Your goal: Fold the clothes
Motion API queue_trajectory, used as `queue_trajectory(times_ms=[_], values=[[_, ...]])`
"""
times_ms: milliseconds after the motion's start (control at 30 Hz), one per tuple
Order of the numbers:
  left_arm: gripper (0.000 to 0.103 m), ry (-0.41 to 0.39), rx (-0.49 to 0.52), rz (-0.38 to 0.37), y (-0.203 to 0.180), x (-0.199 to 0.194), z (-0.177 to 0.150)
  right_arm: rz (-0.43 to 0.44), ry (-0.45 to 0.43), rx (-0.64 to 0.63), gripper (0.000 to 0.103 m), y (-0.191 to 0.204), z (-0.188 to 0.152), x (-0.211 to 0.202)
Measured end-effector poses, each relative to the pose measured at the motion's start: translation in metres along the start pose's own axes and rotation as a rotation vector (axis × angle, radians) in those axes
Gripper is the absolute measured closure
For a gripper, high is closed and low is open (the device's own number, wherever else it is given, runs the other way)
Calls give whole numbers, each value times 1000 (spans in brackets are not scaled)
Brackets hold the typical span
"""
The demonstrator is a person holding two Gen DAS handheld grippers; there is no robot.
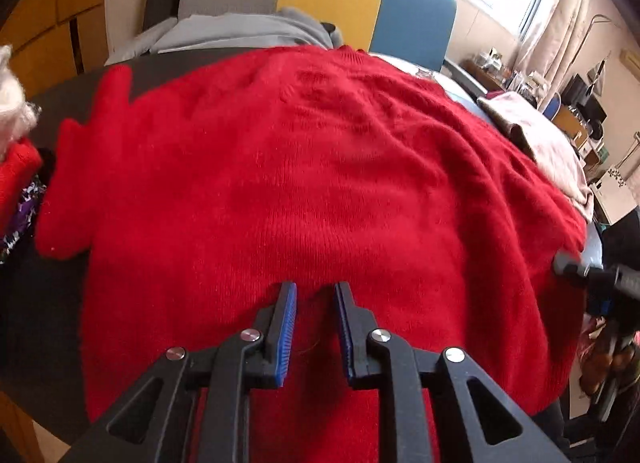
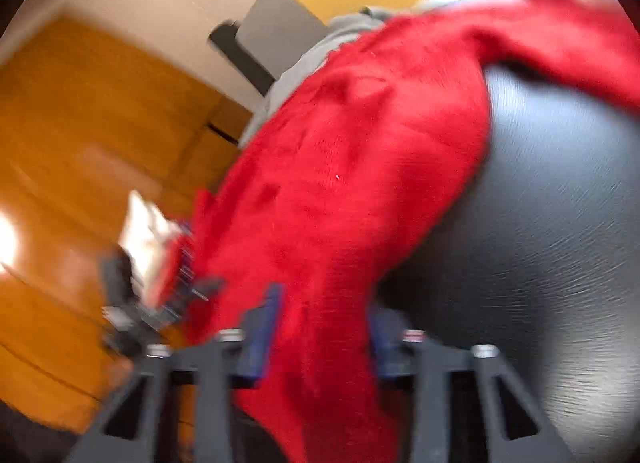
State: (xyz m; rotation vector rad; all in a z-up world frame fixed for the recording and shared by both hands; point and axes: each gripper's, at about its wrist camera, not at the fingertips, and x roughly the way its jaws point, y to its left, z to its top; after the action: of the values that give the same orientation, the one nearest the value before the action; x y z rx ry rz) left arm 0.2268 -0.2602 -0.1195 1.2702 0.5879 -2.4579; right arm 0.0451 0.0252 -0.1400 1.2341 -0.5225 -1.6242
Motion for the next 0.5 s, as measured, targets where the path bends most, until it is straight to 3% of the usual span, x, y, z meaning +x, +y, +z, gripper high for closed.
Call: queue_trajectory(times_ms=[200,233,300,400,433,467,500], values=[[84,57,-29,-121,9,-10,-13,80,-176,-79,93,26,23,-84],[84,66,-42,-146,10,-13,-15,53,-188,-120,93,35,21,-101],[81,82,-49,-203,8,-13,-19,-88,-195,-195,93,48,18,-128],[81,68,-58,-205,10,-14,-25,-264,-169,-229,81,48,12,-136],[81,68,-70,-212,12,-13,-24,-313,-162,-232,62,46,10,-137],[81,68,-81,-218,13,-13,-23,-338,-156,-221,36,40,9,-132],[81,72,-87,-224,14,-12,-23,-352,-149,-210,29,31,10,-124]])
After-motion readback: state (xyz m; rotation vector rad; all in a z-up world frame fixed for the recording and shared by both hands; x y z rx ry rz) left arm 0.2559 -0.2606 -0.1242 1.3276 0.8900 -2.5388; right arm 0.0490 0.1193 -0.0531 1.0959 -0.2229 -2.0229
